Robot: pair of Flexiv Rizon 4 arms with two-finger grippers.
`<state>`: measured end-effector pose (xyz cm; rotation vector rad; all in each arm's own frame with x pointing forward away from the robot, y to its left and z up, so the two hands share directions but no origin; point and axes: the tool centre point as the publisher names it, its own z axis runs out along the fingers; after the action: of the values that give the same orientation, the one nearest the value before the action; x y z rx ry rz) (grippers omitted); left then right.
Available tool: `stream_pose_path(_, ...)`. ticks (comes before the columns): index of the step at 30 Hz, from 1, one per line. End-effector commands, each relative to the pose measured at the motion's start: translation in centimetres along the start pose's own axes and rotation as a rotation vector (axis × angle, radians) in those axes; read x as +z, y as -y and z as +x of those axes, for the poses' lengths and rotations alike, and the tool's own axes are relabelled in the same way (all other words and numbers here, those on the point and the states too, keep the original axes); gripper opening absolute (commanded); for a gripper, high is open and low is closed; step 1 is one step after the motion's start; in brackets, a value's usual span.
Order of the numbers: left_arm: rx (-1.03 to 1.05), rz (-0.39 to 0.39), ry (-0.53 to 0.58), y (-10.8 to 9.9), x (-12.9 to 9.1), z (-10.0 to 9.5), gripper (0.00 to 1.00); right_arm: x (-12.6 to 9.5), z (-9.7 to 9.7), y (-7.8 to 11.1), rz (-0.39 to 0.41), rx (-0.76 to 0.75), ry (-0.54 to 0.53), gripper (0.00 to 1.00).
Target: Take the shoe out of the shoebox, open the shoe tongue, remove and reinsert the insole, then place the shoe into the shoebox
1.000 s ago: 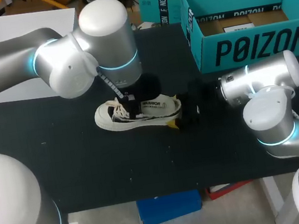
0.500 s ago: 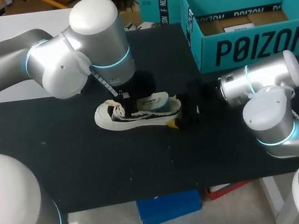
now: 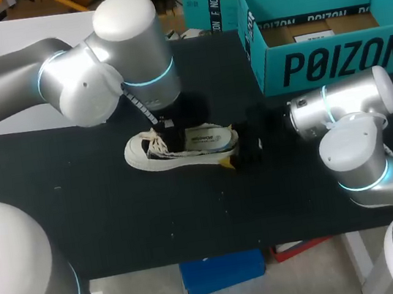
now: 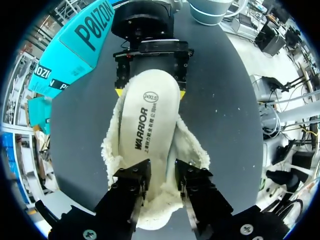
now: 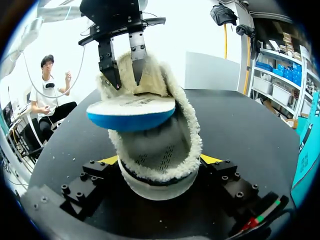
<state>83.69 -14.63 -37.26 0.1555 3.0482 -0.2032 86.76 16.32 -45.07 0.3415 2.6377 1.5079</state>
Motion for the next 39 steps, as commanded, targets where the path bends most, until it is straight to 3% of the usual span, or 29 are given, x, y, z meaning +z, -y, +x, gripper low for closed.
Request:
stream_pose_path(1,0.020,-0.011,0.018,1.8,-0.4,0.4,1.00,0.4,-0.3,0.4,0.004,0.003,0.003,0.00)
stream_pose_path(8,0.115,-0.018,0.084,5.0,-0.7,1.6,1.00,0.4,-0.3,0.4,0.004,0.003,0.003,0.00)
stream_pose_path(12,0.169,-0.019,0.106,5.9,0.2,2.2,1.00,0.4,-0.3,0.4,0.004,0.003,0.003,0.00)
stream_pose_path(22,0.176,-0.022,0.185,6.5,0.3,1.6,1.00,0.4,-0.3,0.4,0.004,0.003,0.003,0.00)
stream_pose_path(30,0.201,0.013,0.247,6.8,0.0,1.0,0.93,0.4,-0.3,0.4,0.004,0.003,0.003,0.00)
stream_pose_path(39,0.190,0.033,0.275,7.3,0.3,-0.2,0.78,0.4,-0.3,0.4,0.004,0.003,0.003,0.00)
